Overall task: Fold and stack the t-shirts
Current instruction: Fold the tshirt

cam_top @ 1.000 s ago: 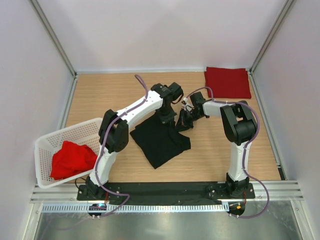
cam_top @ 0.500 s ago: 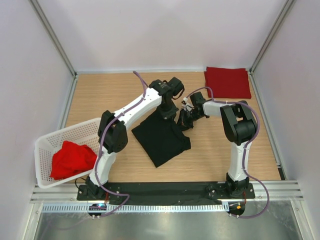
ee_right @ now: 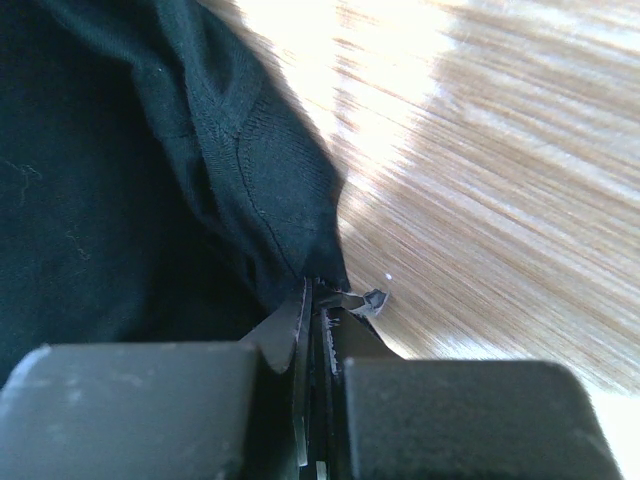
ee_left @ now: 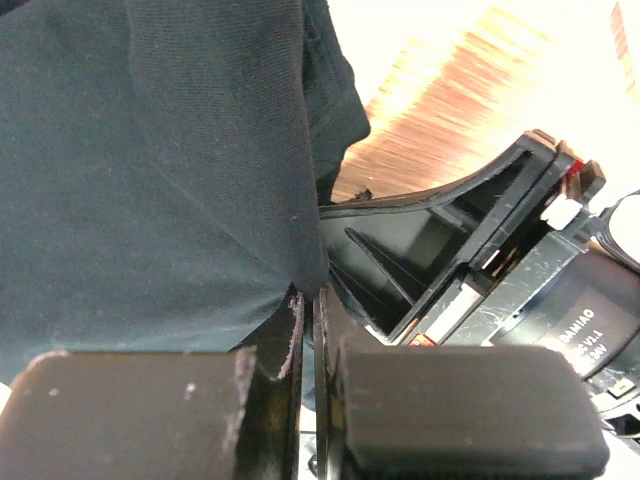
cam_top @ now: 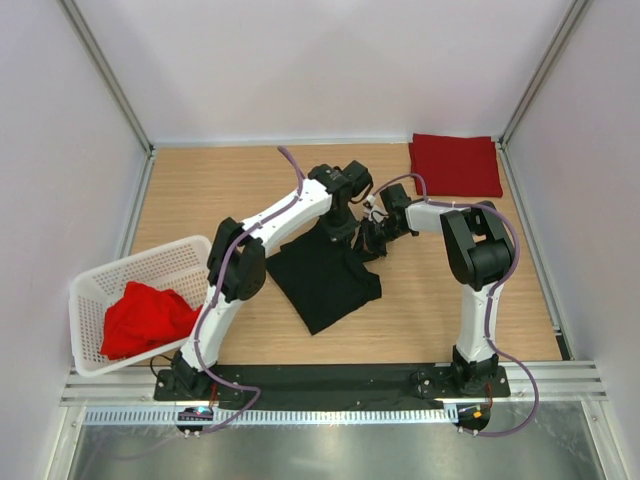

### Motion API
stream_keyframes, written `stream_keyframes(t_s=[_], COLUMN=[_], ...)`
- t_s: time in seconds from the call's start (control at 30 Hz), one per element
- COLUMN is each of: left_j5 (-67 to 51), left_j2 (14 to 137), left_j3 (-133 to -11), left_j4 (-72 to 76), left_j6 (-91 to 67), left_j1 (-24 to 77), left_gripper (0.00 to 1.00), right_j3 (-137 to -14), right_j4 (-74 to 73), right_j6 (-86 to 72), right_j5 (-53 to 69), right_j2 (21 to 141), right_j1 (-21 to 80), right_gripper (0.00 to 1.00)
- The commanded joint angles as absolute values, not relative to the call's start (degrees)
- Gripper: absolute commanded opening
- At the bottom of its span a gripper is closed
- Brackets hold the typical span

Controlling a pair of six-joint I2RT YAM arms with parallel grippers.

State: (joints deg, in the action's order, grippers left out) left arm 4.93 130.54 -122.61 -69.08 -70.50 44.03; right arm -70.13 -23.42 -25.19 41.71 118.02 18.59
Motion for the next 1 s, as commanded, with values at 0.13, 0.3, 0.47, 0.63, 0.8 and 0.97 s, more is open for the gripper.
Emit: stream_keyframes(t_s=[0.13, 0.3, 0.47, 0.63, 0.8, 0.97], left_j5=[6.0, 2.8, 4.0, 5.9, 4.7, -2.1], left_j2=[131.0, 133.0, 131.2, 125.1, 115.3, 105.2], left_j3=[-125.1, -125.0, -125.1, -124.1, -116.2, -99.0], left_j4=[-64.4, -62.1, -62.2, -65.2, -63.5, -55.7], left_j6=[-68.5, -65.9, -61.9, -56.5, -47.3, -41.7], left_j1=[43.8, 43.4, 43.2, 41.8, 41.0, 38.2], left_gripper=[0.00, 0.04, 0.41, 0.54, 0.54, 0.47], right_j3=[-68.2, -68.4, -68.6, -71.7, -77.3, -81.7], right_j4=[-23.2, -23.2, -23.8, -28.0, -35.1, -43.3], right_j6=[-22.1, -22.9, -23.6, -23.4, -22.1, -20.2], right_j5=[29.4, 29.7, 28.8, 26.4, 22.6, 18.6], right_j2=[121.3, 121.3, 120.2, 118.3, 116.6, 113.8], right_j1=[18.9, 18.9, 18.9, 18.6, 18.4, 17.7], right_gripper=[0.01, 0.01, 0.01, 0.02, 0.03, 0.07])
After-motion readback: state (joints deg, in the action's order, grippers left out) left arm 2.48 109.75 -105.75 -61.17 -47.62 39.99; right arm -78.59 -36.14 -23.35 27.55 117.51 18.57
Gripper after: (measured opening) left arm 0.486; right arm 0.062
